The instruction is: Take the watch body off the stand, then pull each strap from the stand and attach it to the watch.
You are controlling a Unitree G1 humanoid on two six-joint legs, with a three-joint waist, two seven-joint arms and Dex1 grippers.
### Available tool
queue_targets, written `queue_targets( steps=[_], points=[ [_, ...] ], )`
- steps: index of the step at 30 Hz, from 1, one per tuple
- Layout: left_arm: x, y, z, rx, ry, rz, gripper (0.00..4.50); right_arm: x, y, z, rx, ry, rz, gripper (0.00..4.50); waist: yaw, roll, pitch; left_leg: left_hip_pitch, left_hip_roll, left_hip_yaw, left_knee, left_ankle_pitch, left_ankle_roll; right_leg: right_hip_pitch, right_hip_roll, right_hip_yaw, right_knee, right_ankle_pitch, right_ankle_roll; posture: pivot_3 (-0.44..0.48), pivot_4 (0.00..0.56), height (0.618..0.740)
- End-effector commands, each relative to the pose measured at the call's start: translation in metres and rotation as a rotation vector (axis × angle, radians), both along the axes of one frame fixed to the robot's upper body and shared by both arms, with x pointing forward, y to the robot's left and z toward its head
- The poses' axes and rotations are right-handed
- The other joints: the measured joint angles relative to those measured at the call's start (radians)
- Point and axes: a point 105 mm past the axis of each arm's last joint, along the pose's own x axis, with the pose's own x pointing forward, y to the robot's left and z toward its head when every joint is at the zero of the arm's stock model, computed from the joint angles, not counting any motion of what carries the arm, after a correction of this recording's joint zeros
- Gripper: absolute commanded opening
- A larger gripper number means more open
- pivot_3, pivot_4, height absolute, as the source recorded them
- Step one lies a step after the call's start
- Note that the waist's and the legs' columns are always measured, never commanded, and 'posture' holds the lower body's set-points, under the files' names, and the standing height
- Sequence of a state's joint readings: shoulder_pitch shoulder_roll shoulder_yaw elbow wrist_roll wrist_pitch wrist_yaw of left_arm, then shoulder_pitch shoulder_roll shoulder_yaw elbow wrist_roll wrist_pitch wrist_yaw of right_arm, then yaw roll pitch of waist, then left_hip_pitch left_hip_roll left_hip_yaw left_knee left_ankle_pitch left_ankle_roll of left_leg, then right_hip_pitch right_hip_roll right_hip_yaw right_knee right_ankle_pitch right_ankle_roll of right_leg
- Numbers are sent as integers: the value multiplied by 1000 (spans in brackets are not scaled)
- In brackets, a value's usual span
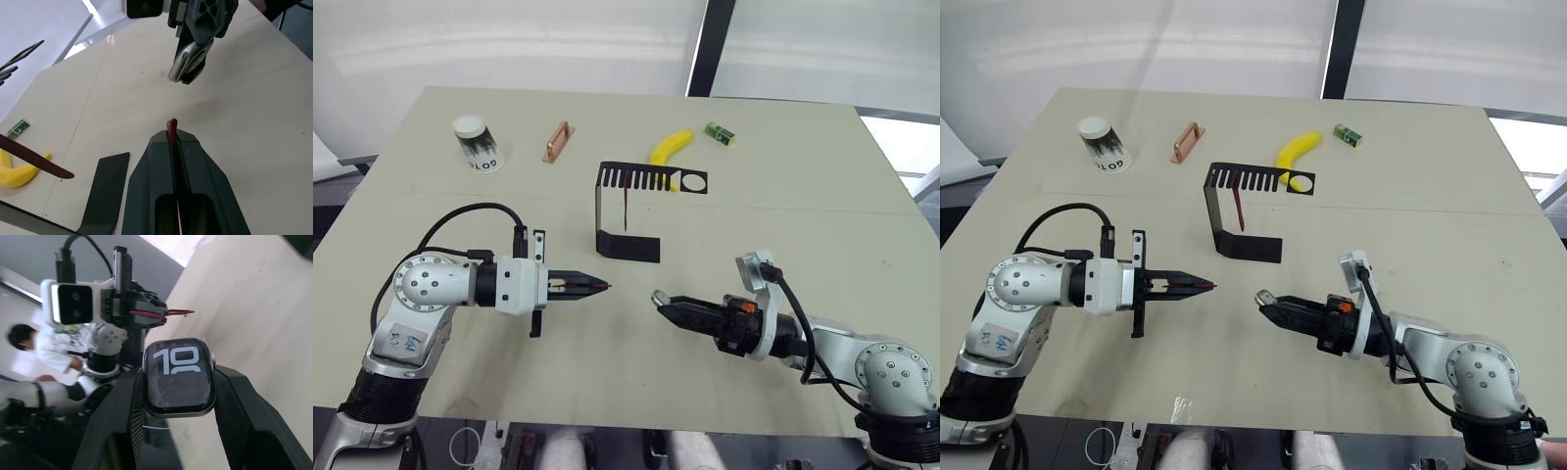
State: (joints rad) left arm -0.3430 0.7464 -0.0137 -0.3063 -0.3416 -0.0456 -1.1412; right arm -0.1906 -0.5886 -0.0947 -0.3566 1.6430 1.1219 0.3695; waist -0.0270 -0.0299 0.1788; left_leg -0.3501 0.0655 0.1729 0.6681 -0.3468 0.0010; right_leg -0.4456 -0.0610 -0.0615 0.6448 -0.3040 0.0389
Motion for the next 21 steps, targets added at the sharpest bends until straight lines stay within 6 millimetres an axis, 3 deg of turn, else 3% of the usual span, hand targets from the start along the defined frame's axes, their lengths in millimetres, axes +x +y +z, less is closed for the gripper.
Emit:
queue_targets(
  steps=[1, 4, 12, 21],
  points=[
    [-8, -7, 14, 13, -60, -45, 0, -4, -1, 4, 51, 61, 53, 1518, 0, 0, 0, 0, 0, 0, 0, 0, 0, 0, 0, 0, 0, 0, 0, 0, 150, 729],
    [-9, -11, 21, -1, -57, -51, 0, -3, -3, -3, 48, 93, 64, 1518, 1, 0, 0, -1, 0, -1, 2, 1, 1, 0, 0, 0, 0, 0, 1, 0, 150, 729],
    [-20, -28, 13, 15, -7, -110, 0, -2, 4, -8, 23, 80, 86, 1518, 1, 0, 0, -1, 0, -1, 3, 1, 0, 0, 0, 0, 1, 1, 1, 0, 150, 729],
    [-16, -40, 3, 56, -18, -137, 0, 0, 8, -8, 14, 67, 89, 1518, 0, 0, 0, -2, 0, -1, 4, 1, 0, 0, 0, 0, 0, 1, 1, 0, 150, 729]
  ],
)
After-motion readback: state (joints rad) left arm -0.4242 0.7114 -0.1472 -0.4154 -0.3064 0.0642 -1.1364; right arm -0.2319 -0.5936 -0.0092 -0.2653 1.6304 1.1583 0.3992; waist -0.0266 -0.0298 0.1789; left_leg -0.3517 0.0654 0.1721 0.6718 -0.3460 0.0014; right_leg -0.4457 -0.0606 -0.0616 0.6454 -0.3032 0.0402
